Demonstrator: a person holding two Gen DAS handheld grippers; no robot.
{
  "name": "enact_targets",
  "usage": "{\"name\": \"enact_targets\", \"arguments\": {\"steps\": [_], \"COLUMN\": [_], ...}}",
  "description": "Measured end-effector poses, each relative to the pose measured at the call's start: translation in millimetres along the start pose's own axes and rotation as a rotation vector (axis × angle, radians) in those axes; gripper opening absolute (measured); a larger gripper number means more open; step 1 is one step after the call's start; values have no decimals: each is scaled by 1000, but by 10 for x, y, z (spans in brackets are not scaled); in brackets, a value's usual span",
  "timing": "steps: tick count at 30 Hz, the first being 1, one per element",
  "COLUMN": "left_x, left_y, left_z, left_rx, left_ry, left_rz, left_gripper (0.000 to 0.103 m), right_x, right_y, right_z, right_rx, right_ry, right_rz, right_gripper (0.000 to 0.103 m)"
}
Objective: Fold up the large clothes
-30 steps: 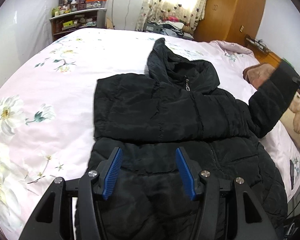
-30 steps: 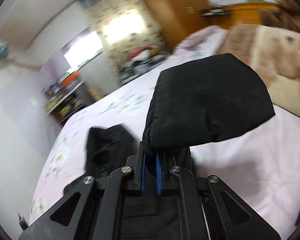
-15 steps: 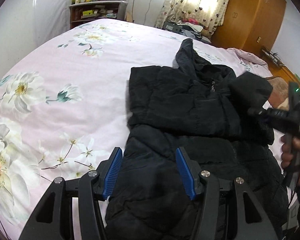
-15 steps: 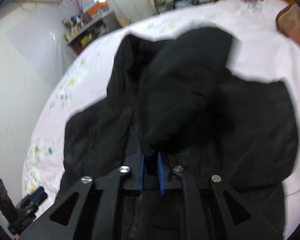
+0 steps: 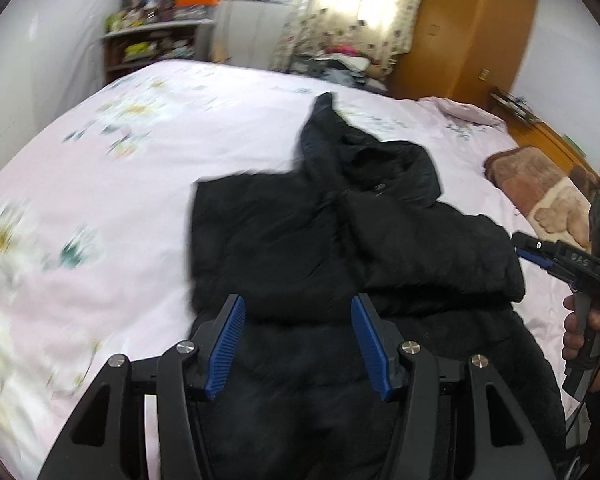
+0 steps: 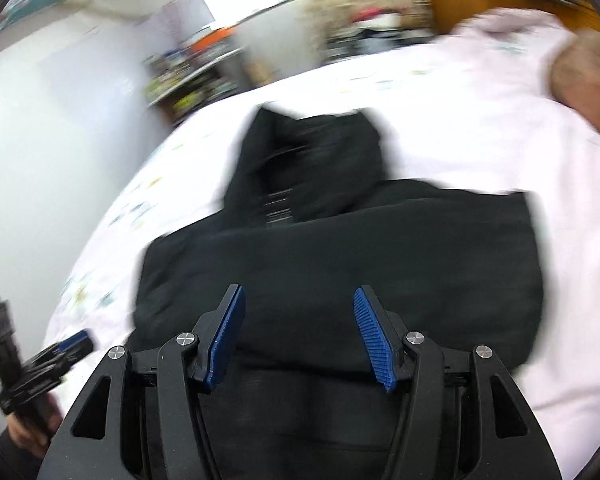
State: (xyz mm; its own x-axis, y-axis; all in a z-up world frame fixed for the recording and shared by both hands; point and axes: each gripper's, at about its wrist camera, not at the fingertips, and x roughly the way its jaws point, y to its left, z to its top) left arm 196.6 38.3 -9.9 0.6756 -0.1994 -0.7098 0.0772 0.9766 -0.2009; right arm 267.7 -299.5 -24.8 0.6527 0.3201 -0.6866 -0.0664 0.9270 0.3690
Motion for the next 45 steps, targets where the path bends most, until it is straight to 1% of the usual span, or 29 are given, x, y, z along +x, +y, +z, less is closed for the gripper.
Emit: {"name": "enact_targets", "arguments": {"steps": [2,3,5,7,9,10,11,13,14,15,17,20,22,24,25,26,28,30,31,32,34,35,37,38,42,45], "left_x": [121,180,365,580,835,993,1178,1397,1454,1467,1491,1515,1437,1292,1209,1097,1018,1086,1197,1343,1643,1722,1797,1816,1882,1808], "left_y": [-192,-280,-475,-613,-693,-712,-704,-633,-580,-565,-589,-613,-631,-622,-617,-630,-685,-726,-750,-749,-686,-663,-626,-612,-619,-618], "left_z": [156,228,377,461,486,460,403,288,230,202,158,120,146,238,295,377,541,695,741,750,687,630,526,483,450,505], "left_rx": [32,45,70,88,103,108,113,112,101,135,161,170,170,151,146,152,168,184,200,207,206,212,231,230,226,234], "left_ry": [-13,-21,-28,-22,12,47,93,142,144,160,150,154,165,176,157,120,67,41,48,80,153,162,147,140,142,144], "left_rz": [-31,-47,-69,-88,-55,-39,-15,23,18,4,25,45,54,35,16,-2,0,17,41,61,87,88,84,80,80,81], "left_gripper": [58,58,58,58,56,49,46,46,46,46,46,46,45,44,44,44,44,44,44,44,45,45,46,46,46,46], "right_x": [-75,-114,-116,-106,65,179,269,413,492,533,621,712,644,475,378,253,116,158,220,327,591,749,1006,1053,1138,1069], "right_y": [-371,-565,-803,-957,-1008,-1010,-1022,-973,-968,-961,-961,-946,-961,-928,-916,-875,-779,-703,-672,-644,-655,-662,-676,-671,-672,-653], "right_z": [14,17,20,-1,-44,-78,-120,-186,-232,-258,-271,-285,-242,-158,-124,-55,114,286,356,431,492,496,438,378,313,346], "right_rx": [61,84,110,131,123,117,105,91,94,93,72,47,58,58,57,48,21,1,-10,-26,-38,-42,-68,-83,-104,-104], "right_ry": [-18,-28,-22,-14,24,54,83,106,113,116,127,134,136,118,94,55,0,-9,-6,7,66,101,155,163,166,166], "right_rz": [-89,-145,-205,-218,-230,-230,-235,-252,-246,-246,-264,-277,-280,-286,-280,-262,-256,-248,-250,-253,-267,-278,-285,-294,-318,-326], "right_gripper": [57,48,35,34,34,34,34,34,33,33,33,33,33,34,34,34,34,34,34,34,34,34,33,33,33,33]}}
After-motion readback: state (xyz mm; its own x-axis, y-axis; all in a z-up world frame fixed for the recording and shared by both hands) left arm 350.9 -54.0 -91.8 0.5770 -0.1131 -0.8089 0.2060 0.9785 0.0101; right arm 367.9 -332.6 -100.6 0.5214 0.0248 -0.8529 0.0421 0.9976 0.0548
